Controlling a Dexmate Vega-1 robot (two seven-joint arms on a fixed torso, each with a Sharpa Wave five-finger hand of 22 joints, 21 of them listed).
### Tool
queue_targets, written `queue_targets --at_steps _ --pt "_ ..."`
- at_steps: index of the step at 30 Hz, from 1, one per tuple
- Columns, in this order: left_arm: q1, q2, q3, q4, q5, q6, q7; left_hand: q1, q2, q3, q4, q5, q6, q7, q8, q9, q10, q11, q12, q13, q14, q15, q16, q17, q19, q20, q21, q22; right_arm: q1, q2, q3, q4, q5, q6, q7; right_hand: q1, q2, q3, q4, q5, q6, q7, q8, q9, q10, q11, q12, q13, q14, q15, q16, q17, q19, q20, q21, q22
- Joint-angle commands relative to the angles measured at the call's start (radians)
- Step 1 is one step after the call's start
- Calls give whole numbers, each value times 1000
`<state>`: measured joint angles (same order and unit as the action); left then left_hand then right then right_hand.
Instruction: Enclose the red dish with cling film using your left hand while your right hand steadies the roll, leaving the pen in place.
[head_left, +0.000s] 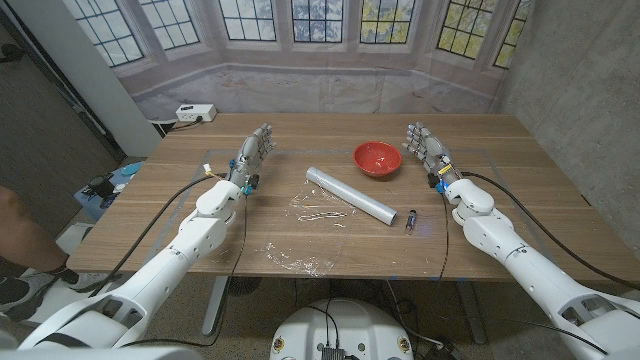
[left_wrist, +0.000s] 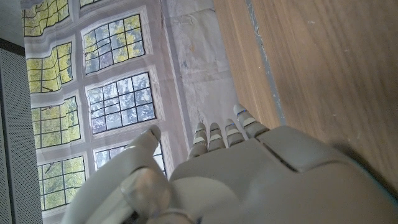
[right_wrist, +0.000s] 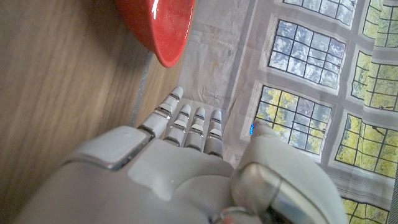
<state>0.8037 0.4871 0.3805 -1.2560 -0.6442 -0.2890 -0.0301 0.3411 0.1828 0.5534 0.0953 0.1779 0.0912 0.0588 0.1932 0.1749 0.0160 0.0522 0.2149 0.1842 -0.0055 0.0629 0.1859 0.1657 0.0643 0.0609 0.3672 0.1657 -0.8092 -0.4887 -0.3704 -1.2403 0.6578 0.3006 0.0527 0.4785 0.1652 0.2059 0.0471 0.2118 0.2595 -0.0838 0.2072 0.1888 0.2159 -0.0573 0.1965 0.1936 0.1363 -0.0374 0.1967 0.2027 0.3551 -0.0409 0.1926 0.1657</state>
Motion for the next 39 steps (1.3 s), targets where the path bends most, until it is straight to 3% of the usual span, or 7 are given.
queue_targets --at_steps 1,9,21,30,39 --pt "-40 -25 10 56 8 -5 -7 13 -2 9 -3 4 12 2 6 1 2 9 6 3 1 5 4 4 2 6 3 3 75 60 -7 143 11 43 40 18 -2 11 -7 5 11 2 6 2 11 5 7 3 11 -52 5 2 7 -36 5 4" --pt "-57 -25 16 56 17 9 -4 17 -2 16 -9 3 14 3 3 2 6 11 6 3 4 6 2 4 7 3 -1 4 96 63 -11 162 -1 50 43 36 -6 21 -25 3 10 5 4 3 12 5 6 4 11 -52 3 -3 7 -37 4 4" --pt "-83 -41 28 89 19 16 -15 21 -3 23 -15 2 15 5 0 2 8 14 4 3 4 9 0 4 9 2 -7 4 82 25 -16 85 -38 22 -1 59 -13 29 -51 -4 12 11 2 3 7 8 4 4 6 -44 1 -7 5 -31 2 4" --pt "-92 -50 38 102 30 10 -18 24 -5 28 -21 1 14 6 -2 2 7 14 2 3 4 11 -2 4 10 3 -11 4 43 -25 -19 -17 -76 -24 -60 67 -14 32 -61 -8 9 12 -1 3 2 5 1 4 -1 -43 0 -7 -4 -33 -2 4" --pt "-83 -45 42 84 37 13 -14 27 -6 33 -27 1 14 6 -4 2 8 14 1 3 5 11 -3 3 11 4 -15 4 -12 -100 -29 -199 -161 -121 -174 85 -23 37 -83 -13 4 21 -4 3 -2 4 0 5 -6 -37 -1 -9 -9 -29 -3 4"
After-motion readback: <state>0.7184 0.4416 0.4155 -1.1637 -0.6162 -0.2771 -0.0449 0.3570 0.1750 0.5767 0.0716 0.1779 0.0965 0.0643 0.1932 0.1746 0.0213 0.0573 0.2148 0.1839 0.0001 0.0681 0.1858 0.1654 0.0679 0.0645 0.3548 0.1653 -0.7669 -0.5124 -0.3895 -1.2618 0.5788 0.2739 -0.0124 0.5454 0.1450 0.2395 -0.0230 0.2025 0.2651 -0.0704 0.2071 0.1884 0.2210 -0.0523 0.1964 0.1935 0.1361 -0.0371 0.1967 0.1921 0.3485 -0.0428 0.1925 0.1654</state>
